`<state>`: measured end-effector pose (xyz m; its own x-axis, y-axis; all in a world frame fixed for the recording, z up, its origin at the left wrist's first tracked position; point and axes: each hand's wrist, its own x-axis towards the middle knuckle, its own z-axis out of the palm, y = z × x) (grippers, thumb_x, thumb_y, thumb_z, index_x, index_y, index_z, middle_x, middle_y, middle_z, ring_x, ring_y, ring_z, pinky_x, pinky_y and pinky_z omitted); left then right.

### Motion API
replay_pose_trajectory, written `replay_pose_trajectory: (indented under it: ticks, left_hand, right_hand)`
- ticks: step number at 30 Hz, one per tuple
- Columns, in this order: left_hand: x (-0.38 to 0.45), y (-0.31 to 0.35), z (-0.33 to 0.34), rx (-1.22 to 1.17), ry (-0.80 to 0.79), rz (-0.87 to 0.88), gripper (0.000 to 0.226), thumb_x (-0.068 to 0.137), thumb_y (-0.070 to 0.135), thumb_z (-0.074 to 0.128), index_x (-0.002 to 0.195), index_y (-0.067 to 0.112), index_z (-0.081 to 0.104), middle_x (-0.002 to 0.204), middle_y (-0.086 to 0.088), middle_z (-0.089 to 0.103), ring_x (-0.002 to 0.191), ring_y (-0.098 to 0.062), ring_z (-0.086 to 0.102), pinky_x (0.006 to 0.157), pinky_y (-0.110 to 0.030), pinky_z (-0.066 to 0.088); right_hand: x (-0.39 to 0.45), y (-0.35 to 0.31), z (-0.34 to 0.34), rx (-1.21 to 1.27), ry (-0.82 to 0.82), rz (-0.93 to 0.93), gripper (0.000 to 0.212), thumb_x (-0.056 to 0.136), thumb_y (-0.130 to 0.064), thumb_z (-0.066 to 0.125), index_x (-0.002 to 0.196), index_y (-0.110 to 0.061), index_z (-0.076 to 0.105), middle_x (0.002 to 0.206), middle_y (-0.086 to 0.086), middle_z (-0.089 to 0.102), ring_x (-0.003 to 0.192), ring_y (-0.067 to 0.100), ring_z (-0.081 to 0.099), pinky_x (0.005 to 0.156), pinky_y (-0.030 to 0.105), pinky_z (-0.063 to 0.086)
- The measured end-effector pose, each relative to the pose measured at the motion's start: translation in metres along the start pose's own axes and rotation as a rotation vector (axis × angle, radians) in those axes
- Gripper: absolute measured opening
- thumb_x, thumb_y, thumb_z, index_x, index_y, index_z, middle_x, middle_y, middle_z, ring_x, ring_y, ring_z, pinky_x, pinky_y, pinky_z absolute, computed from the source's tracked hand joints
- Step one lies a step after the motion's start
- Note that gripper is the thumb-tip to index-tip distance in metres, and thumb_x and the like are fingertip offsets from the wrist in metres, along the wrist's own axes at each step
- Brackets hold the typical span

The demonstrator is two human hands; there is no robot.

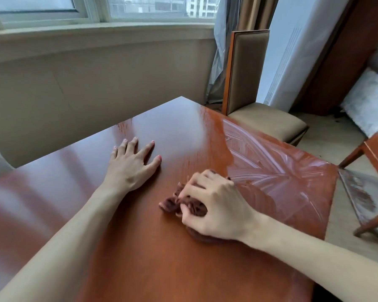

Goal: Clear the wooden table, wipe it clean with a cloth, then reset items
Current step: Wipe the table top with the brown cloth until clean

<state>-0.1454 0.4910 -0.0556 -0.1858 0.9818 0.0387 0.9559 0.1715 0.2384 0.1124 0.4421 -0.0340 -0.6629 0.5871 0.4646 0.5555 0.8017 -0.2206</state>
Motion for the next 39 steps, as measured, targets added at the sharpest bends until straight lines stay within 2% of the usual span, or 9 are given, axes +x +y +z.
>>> replay_pose_trajectory:
  ticks: [6, 10, 14, 19, 24, 29, 33, 37, 39]
  left_hand:
    - [0.002, -0.002, 0.004, 0.0, 0.023, -0.004, 0.079, 0.082, 0.078, 0.012, 0.155, 0.052, 0.019, 0.168, -0.003, 0.012, 0.155, -0.023, 0.002, 0.125, -0.044, 0.002]
    - [0.007, -0.003, 0.008, 0.015, 0.046, -0.025, 0.075, 0.083, 0.078, 0.011, 0.154, 0.054, 0.019, 0.168, 0.002, 0.012, 0.155, -0.019, -0.001, 0.125, -0.042, 0.002]
    - [0.005, 0.001, 0.004, 0.024, 0.026, -0.051, 0.076, 0.081, 0.078, 0.006, 0.154, 0.055, 0.014, 0.168, 0.004, 0.007, 0.154, -0.017, -0.005, 0.125, -0.041, -0.002]
    - [0.001, 0.006, -0.002, 0.025, -0.018, -0.044, 0.078, 0.081, 0.076, 0.009, 0.155, 0.052, 0.018, 0.168, -0.001, 0.01, 0.155, -0.022, 0.0, 0.125, -0.044, 0.001]
    - [-0.002, 0.025, -0.017, 0.156, -0.069, -0.009, 0.061, 0.102, 0.054, 0.025, 0.159, 0.032, 0.021, 0.167, -0.013, 0.015, 0.153, -0.032, 0.012, 0.122, -0.051, 0.014]
    - [-0.076, 0.046, -0.025, 0.008, -0.045, 0.162, 0.054, 0.104, 0.049, 0.032, 0.156, 0.031, 0.032, 0.164, -0.011, 0.024, 0.15, -0.029, 0.022, 0.121, -0.043, 0.019]
    - [-0.157, 0.028, -0.023, -0.079, -0.008, 0.21, 0.056, 0.1, 0.059, 0.031, 0.152, 0.04, 0.036, 0.164, -0.004, 0.026, 0.151, -0.023, 0.019, 0.122, -0.037, 0.016]
    - [-0.197, 0.014, -0.019, -0.039, -0.051, 0.226, 0.067, 0.089, 0.072, 0.024, 0.152, 0.051, 0.027, 0.166, 0.003, 0.02, 0.154, -0.02, 0.012, 0.123, -0.037, 0.013]
    - [-0.206, 0.01, -0.014, -0.018, -0.062, 0.24, 0.068, 0.088, 0.076, 0.021, 0.152, 0.055, 0.023, 0.167, 0.005, 0.017, 0.154, -0.02, 0.007, 0.124, -0.037, 0.009]
  right_hand:
    - [0.142, 0.128, 0.047, -0.187, 0.033, 0.294, 0.031, 0.087, -0.05, 0.056, 0.101, -0.028, 0.071, 0.095, 0.0, 0.064, 0.097, 0.028, 0.061, 0.073, 0.035, 0.048]
    - [0.243, 0.217, 0.071, -0.253, 0.076, 0.521, 0.033, 0.087, -0.046, 0.056, 0.102, -0.021, 0.071, 0.106, 0.011, 0.066, 0.106, 0.04, 0.061, 0.083, 0.041, 0.047]
    - [0.278, 0.242, 0.08, -0.265, 0.099, 0.64, 0.034, 0.09, -0.043, 0.054, 0.102, -0.016, 0.07, 0.112, 0.015, 0.066, 0.11, 0.043, 0.058, 0.09, 0.044, 0.046]
    - [0.217, 0.177, 0.06, -0.29, 0.037, 0.526, 0.028, 0.087, -0.042, 0.055, 0.096, -0.019, 0.069, 0.104, 0.012, 0.064, 0.104, 0.039, 0.059, 0.084, 0.042, 0.045]
    - [0.078, 0.047, 0.026, -0.225, -0.015, 0.345, 0.031, 0.086, -0.048, 0.052, 0.093, -0.024, 0.07, 0.096, 0.003, 0.065, 0.093, 0.03, 0.059, 0.079, 0.039, 0.049]
    - [-0.045, -0.066, -0.007, -0.134, 0.016, 0.247, 0.022, 0.084, -0.044, 0.056, 0.089, -0.027, 0.069, 0.093, -0.006, 0.062, 0.088, 0.022, 0.056, 0.083, 0.035, 0.047]
    - [-0.038, -0.062, -0.011, -0.13, 0.056, 0.268, 0.025, 0.082, -0.048, 0.057, 0.092, -0.029, 0.071, 0.092, -0.006, 0.064, 0.09, 0.023, 0.06, 0.077, 0.034, 0.051]
    - [0.038, -0.014, -0.005, -0.201, 0.037, 0.532, 0.031, 0.087, -0.046, 0.058, 0.1, -0.022, 0.073, 0.103, 0.008, 0.067, 0.102, 0.034, 0.062, 0.083, 0.04, 0.05]
    - [0.037, -0.027, -0.002, -0.224, 0.039, 0.584, 0.031, 0.088, -0.045, 0.058, 0.1, -0.021, 0.072, 0.105, 0.008, 0.066, 0.104, 0.034, 0.06, 0.085, 0.04, 0.046]
